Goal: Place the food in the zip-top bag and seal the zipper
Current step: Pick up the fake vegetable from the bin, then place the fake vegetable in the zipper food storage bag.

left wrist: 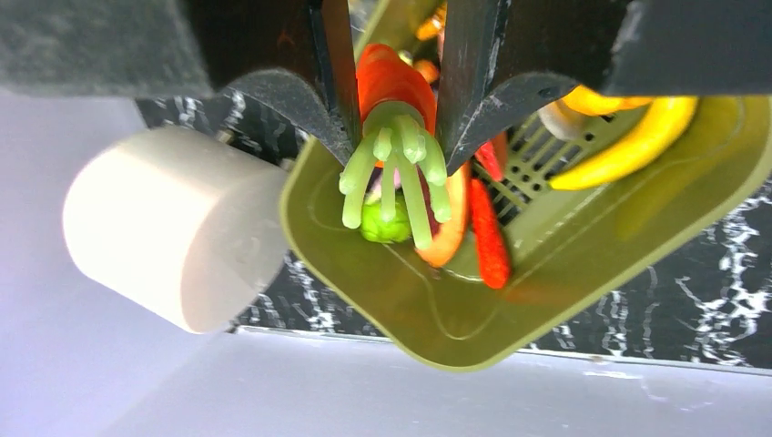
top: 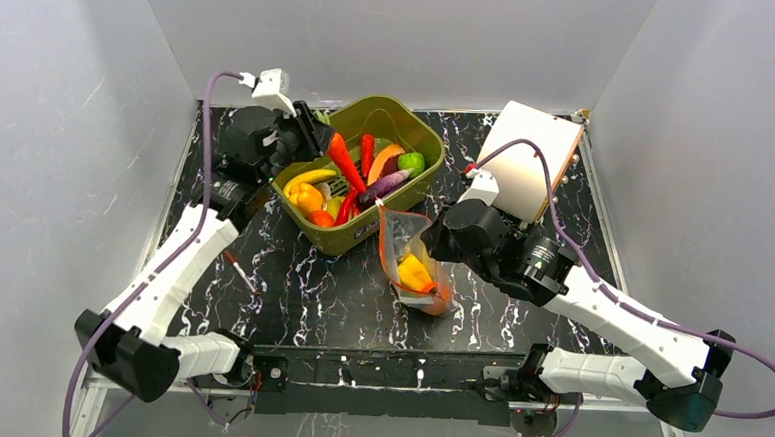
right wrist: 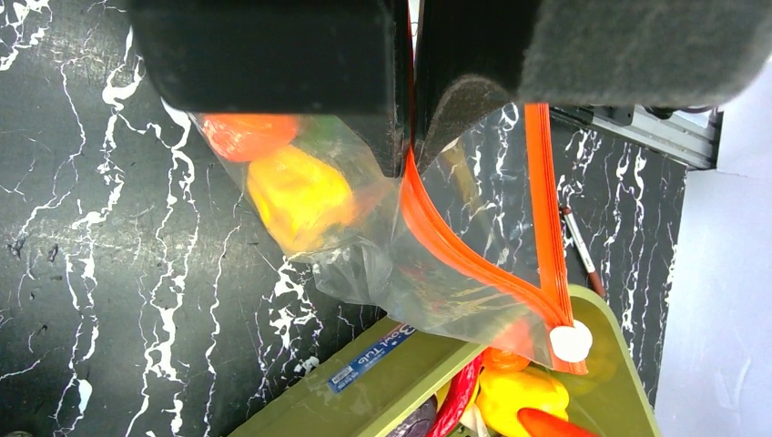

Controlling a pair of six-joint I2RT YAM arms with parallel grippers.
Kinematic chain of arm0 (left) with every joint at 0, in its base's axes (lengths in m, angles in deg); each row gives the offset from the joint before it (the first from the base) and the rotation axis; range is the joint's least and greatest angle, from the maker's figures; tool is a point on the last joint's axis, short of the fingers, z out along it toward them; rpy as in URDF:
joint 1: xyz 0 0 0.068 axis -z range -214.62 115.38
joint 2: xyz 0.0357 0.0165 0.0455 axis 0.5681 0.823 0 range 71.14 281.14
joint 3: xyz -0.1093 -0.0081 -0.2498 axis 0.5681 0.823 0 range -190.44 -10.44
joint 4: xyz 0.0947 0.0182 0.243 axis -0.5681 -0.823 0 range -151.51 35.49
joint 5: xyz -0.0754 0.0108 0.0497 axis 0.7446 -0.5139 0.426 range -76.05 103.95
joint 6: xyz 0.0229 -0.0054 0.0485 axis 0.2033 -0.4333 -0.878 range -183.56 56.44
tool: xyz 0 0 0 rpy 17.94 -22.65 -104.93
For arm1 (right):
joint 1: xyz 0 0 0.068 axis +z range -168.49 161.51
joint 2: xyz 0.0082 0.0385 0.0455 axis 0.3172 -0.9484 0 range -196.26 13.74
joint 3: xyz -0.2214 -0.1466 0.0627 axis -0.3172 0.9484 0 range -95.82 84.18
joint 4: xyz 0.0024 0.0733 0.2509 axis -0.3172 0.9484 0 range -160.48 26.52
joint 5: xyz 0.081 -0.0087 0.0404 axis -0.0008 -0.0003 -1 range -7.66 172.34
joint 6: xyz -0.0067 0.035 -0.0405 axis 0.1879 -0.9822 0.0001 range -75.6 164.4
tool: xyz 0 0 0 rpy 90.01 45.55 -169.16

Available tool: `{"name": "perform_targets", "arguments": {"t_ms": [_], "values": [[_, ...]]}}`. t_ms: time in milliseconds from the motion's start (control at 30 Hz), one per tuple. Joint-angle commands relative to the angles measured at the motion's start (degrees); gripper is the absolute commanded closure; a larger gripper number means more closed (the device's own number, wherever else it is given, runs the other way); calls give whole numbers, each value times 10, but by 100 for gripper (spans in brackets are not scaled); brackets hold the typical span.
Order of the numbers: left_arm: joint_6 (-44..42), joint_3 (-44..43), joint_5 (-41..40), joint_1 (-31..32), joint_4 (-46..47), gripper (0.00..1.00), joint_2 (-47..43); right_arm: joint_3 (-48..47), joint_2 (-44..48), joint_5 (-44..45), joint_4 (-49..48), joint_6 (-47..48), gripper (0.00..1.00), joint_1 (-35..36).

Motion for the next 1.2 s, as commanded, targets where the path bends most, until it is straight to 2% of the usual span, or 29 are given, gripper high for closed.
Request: {"name": "perform_targets", "arguments": {"t_ms": [0,200,367,667,800,1033,1167], "values": [[66,-12,94,-2,-29,87,-60,-29,3,2,-47,-3,100,3],[137,-5,189,-2,-50,87,-97,-26,5,1,-62,-4,100,3],[198,29,246,-1,-10,87,-128,-7,12,-5,-81,-11,100,3],[162,1,219,-2,-41,87,-138,-13,-4,-13,-71,-11,100,3],[173,19,262,-2,-8,86,-138,-20,-4,-11,-72,-10,100,3],[203,87,354,-1,104,86,-145,-24,-4,-13,-92,-15,100,3],[164,124,377,-1,136,86,-155,-28,-5,-25,-102,-33,100,3]]}}
